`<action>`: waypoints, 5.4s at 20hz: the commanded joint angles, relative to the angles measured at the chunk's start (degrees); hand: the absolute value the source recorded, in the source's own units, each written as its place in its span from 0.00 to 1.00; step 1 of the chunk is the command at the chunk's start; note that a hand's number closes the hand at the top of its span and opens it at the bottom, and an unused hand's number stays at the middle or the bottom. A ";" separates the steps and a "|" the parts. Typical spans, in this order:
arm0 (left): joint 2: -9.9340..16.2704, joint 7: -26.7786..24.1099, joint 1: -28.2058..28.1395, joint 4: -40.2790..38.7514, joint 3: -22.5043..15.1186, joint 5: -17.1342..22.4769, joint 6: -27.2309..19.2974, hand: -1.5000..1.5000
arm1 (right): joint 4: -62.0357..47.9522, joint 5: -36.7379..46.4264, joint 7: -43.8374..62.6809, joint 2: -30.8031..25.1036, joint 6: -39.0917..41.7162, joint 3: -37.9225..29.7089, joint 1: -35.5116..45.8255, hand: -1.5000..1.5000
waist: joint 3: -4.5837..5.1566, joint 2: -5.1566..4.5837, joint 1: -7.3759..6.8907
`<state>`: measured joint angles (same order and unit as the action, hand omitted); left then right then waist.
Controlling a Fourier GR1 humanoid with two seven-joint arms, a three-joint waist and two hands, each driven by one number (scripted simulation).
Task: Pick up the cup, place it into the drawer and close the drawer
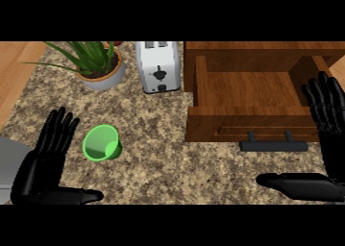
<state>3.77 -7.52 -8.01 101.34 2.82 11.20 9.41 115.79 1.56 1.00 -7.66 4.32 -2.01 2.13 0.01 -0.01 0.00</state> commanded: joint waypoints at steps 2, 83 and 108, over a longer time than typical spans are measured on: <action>-0.67 -7.16 -2.44 -8.03 1.74 -4.23 -1.15 0.00 | -1.86 -0.34 -2.18 -0.40 0.71 -1.69 0.94 0.00 | 0.01 -0.03 -0.09; 6.47 -58.87 35.33 -82.76 18.81 -2.16 14.70 1.00 | -5.87 -1.07 -4.52 -0.25 6.55 -4.45 0.89 0.00 | 0.15 -0.44 1.31; -3.67 -19.70 50.85 -41.15 1.41 -3.66 -6.33 1.00 | -6.36 -1.41 -4.24 -0.16 6.14 -6.49 0.69 0.00 | -0.05 0.17 0.07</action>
<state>1.70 -32.41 40.16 56.30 8.53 8.44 7.69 111.03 -1.76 -1.13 -9.08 11.34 -9.55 2.90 -0.04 0.29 -0.14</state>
